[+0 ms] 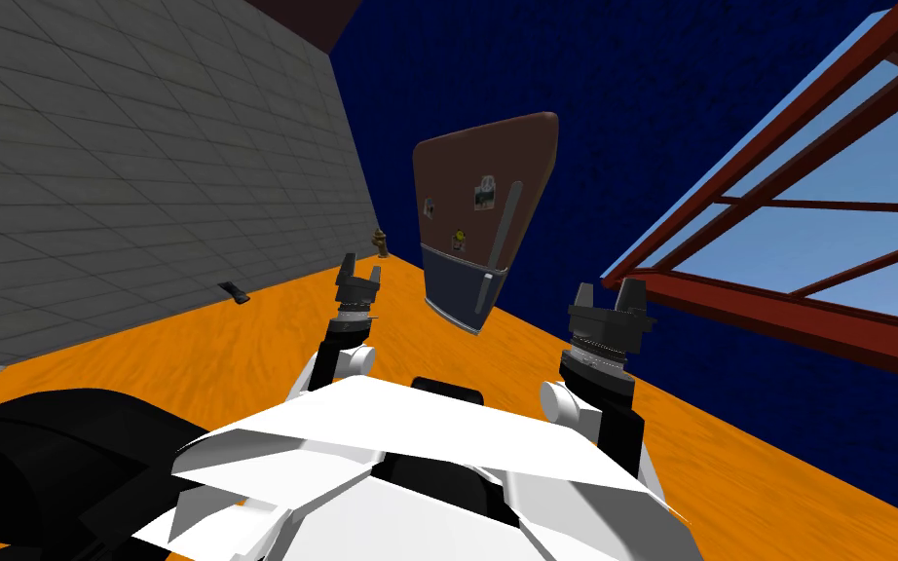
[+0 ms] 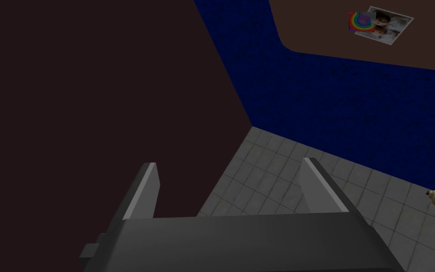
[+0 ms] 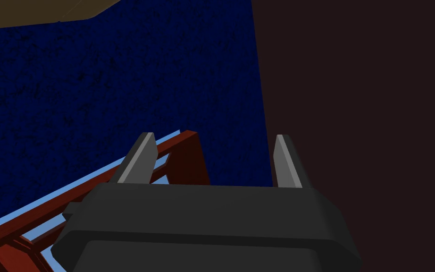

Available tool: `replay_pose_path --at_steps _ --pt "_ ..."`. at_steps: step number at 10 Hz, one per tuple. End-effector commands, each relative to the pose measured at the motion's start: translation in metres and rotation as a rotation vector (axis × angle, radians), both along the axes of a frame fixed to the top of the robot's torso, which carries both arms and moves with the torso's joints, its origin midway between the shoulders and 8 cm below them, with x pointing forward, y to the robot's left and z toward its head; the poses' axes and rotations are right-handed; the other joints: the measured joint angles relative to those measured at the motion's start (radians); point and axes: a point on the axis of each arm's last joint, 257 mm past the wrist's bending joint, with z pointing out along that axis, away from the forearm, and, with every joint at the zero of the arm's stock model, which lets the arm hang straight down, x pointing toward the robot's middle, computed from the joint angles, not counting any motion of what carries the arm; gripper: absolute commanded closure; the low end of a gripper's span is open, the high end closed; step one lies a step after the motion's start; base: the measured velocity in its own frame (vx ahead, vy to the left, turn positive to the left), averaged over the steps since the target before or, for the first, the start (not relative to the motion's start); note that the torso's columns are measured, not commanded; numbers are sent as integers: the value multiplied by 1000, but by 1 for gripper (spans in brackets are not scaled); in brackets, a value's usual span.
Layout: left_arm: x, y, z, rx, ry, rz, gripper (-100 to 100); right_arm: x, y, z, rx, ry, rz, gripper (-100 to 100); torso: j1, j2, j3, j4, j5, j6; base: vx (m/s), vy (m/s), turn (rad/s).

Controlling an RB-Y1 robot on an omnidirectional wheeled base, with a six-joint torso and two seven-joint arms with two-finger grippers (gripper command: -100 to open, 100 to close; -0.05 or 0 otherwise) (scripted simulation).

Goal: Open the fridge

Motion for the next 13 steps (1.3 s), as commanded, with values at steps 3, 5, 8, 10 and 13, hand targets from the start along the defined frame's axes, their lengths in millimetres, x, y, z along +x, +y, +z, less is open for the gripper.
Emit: replay_pose_path --at_steps 3,5,8,10,13 --pt "0 0 0 0 0 0 0 0 0 0 0 0 0 0 0 222 -442 221 0 0 0 0 0" --pt "3 -5 -3 28 6 -17 -100 0 0 0 0 0 0 0 0 369 -738 369 0 0 18 -9 -22" --pt "11 -13 -14 65 18 -47 -100 0 0 0 0 1 0 0 -2 410 -833 413 -1 0 105 -69 -67" --pt "19 -18 -26 79 26 -64 -100 0 0 0 0 1 0 0 -4 413 -833 415 -1 0 159 -132 -89" --pt "26 -24 -39 87 34 -79 -100 0 0 0 0 1 0 0 3 418 -830 416 1 0 135 -71 -64"
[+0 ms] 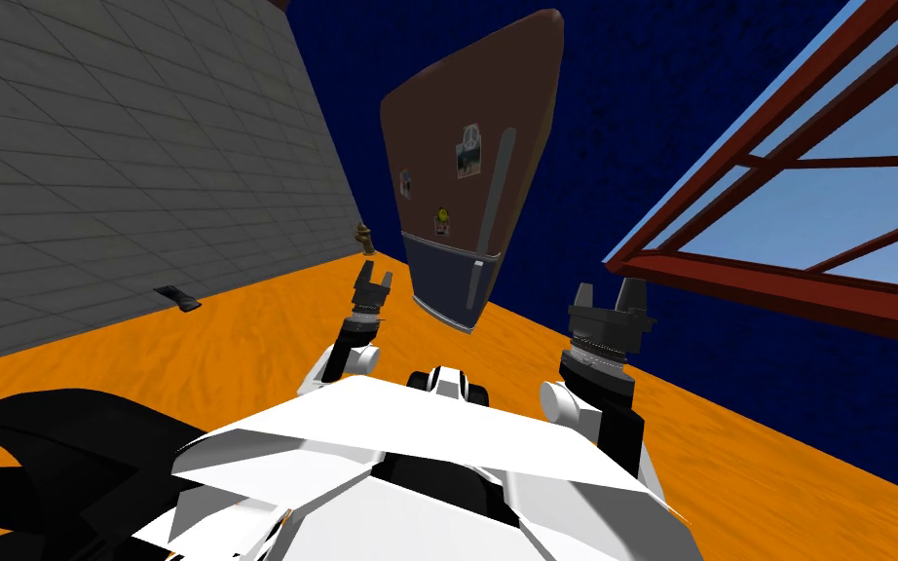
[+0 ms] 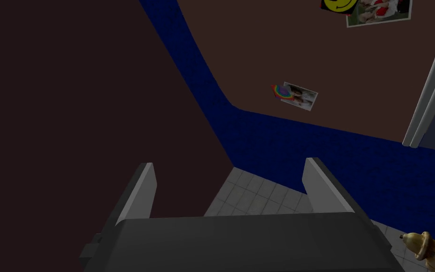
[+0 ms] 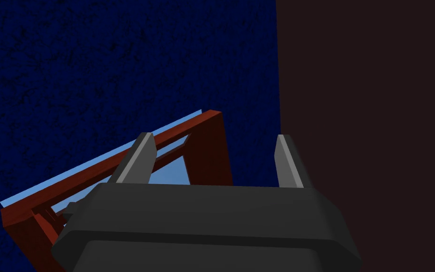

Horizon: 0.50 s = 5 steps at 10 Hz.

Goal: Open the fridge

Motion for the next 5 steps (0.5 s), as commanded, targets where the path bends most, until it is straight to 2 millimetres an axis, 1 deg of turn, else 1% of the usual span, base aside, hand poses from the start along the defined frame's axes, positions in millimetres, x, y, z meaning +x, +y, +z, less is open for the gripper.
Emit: replay_pose_path --at_steps 1,3,4,5 --pt "7 -5 -11 6 7 -13 -100 0 0 0 0 0 0 0 -1 1 1 0 0 0 107 -58 -81" --pt "11 -9 -19 9 11 -22 -100 0 0 0 0 0 0 0 -3 -2 -1 -1 -1 0 120 -64 -59" --pt "15 -12 -27 10 15 -29 -100 0 0 0 0 0 0 0 -3 -3 -2 -1 -1 0 152 -83 -98" --pt "17 -14 -30 10 17 -33 -100 0 0 0 0 0 0 0 -4 -4 -3 -1 -1 0 165 -87 -86"
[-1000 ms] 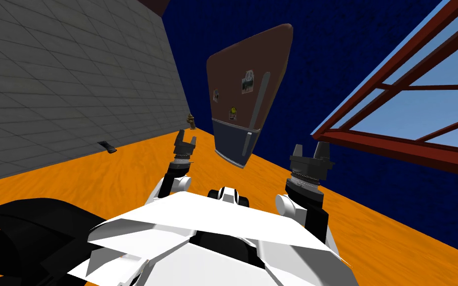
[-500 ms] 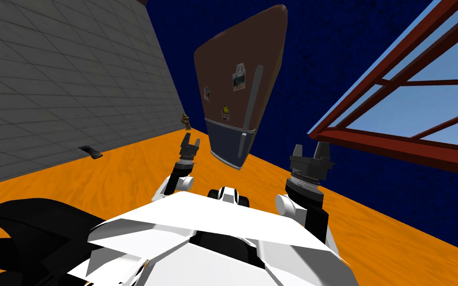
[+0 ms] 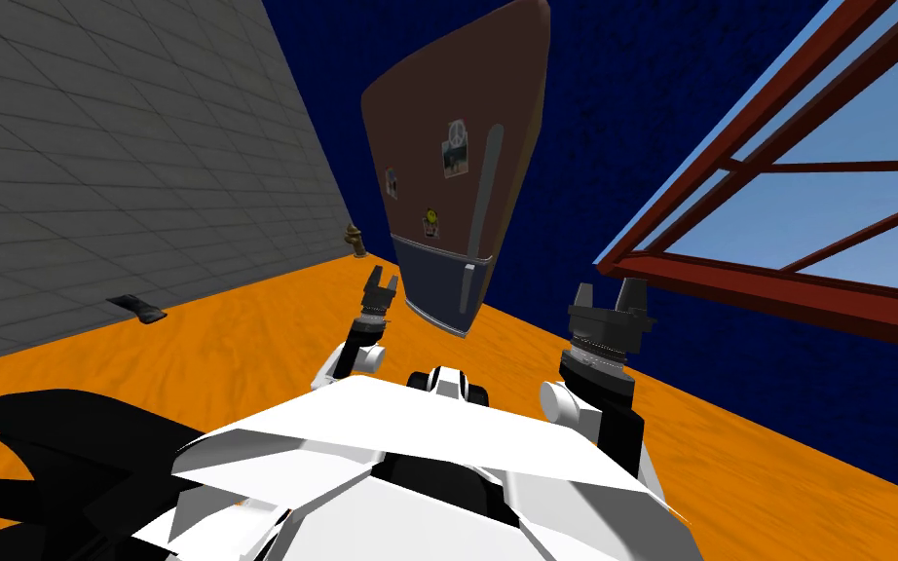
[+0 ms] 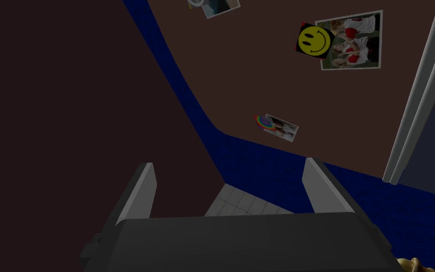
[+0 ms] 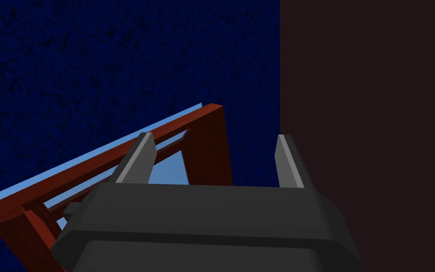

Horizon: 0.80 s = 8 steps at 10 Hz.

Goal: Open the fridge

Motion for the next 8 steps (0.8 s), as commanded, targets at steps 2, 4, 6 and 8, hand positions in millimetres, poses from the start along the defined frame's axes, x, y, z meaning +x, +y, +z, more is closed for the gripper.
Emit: replay_pose_path --at_steps 2,4,6,8 --pt "8 -9 -16 2 9 -18 -100 0 0 0 0 0 0 0 2 3 2 1 0 0 138 -84 -71" --pt "13 -14 -26 4 16 -28 -100 0 0 0 0 0 0 0 2 4 2 1 1 0 138 -74 -82" --pt "17 -18 -34 6 21 -36 -100 0 0 0 0 0 0 0 1 2 1 1 0 0 133 -72 -60" --pt "20 -23 -42 8 27 -45 -100 0 0 0 0 0 0 0 2 3 2 1 1 0 122 -58 -58"
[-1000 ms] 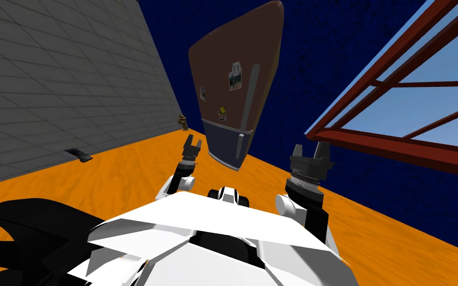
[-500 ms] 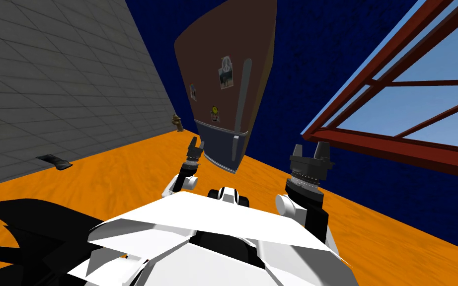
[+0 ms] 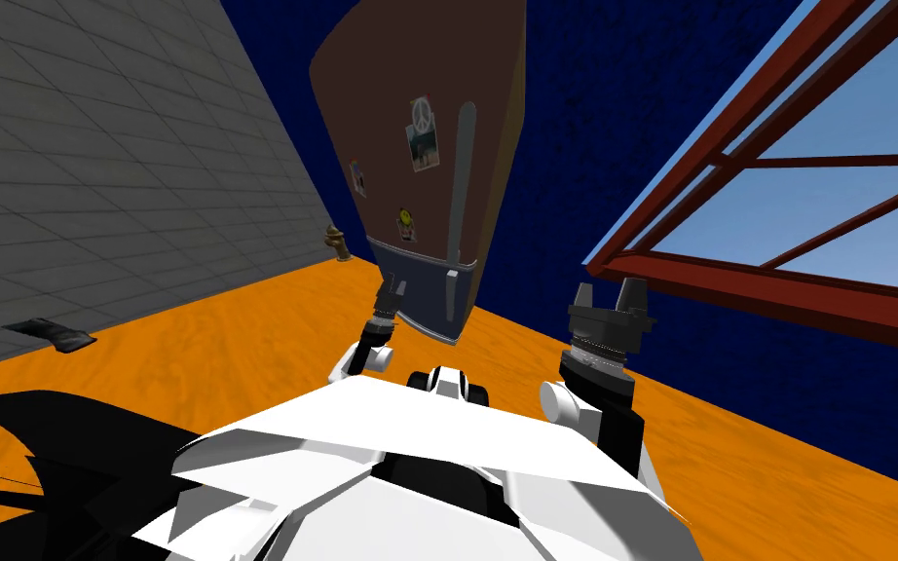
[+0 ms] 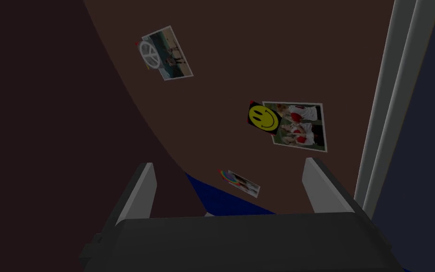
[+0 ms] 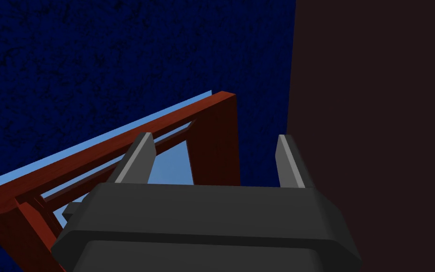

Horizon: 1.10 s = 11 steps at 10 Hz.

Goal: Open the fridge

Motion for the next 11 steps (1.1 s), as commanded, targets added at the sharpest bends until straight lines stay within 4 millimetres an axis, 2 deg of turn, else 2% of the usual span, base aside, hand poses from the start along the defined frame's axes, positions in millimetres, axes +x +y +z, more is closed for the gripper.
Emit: replay_pose_path --at_steps 1,8,11 --pt "5 -7 -11 2 7 -12 -100 0 0 0 0 0 0 0 0 0 0 0 0 0 114 -45 -60" --pt "17 -28 -41 -3 27 -46 -100 0 0 0 0 0 0 0 -1 -1 -1 0 0 0 134 -61 -72" --pt "22 -43 -53 -43 33 -56 -100 0 0 0 0 0 0 0 -1 -1 0 0 0 0 152 -55 -73"
